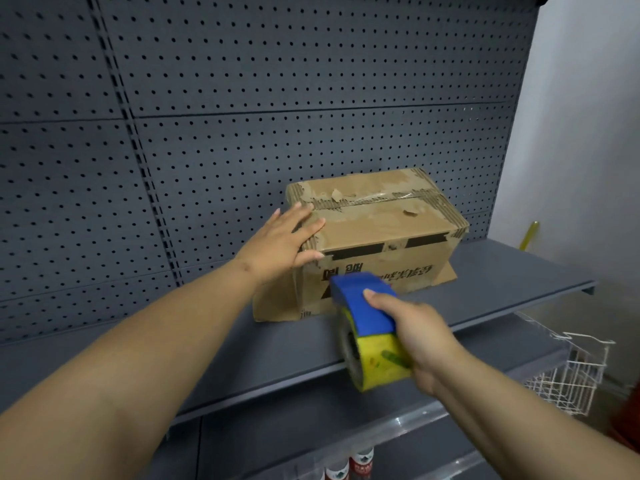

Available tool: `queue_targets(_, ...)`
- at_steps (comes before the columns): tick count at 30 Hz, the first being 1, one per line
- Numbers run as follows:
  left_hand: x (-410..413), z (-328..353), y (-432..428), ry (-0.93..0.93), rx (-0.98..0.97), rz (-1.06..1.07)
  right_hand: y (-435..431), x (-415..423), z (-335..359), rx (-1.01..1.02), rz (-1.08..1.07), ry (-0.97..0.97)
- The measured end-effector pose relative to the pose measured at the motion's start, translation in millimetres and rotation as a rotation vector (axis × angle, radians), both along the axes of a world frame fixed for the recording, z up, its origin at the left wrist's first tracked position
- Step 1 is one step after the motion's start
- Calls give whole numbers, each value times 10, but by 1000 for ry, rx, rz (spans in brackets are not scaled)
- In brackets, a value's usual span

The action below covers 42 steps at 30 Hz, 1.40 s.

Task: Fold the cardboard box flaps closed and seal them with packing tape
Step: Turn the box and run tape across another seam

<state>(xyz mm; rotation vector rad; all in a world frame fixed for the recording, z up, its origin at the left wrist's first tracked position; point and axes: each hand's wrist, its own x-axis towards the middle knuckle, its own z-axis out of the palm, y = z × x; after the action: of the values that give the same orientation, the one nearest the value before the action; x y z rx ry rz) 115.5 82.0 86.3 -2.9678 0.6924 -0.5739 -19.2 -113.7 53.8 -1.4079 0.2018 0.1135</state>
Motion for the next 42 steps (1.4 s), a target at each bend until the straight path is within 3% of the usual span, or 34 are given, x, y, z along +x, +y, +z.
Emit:
queue_targets(3, -2, -101, -34, -88, -83, -150, -225, 68, 179, 56, -90, -87)
queue_targets(12, 149, -423, -55, -93, -454, -238, -330, 192, 319, 107, -57, -194)
queue_targets(18, 131, -479, -127, 25, -620, -222, -222, 285, 333, 127, -17, -236)
queue_targets(39, 64, -464, -202, -4, -668, -151, -258, 441, 591, 232, 14, -306)
queue_targets(42, 15, -409, -105, -3, -549, -141, -421, 485, 684, 254, 46, -344)
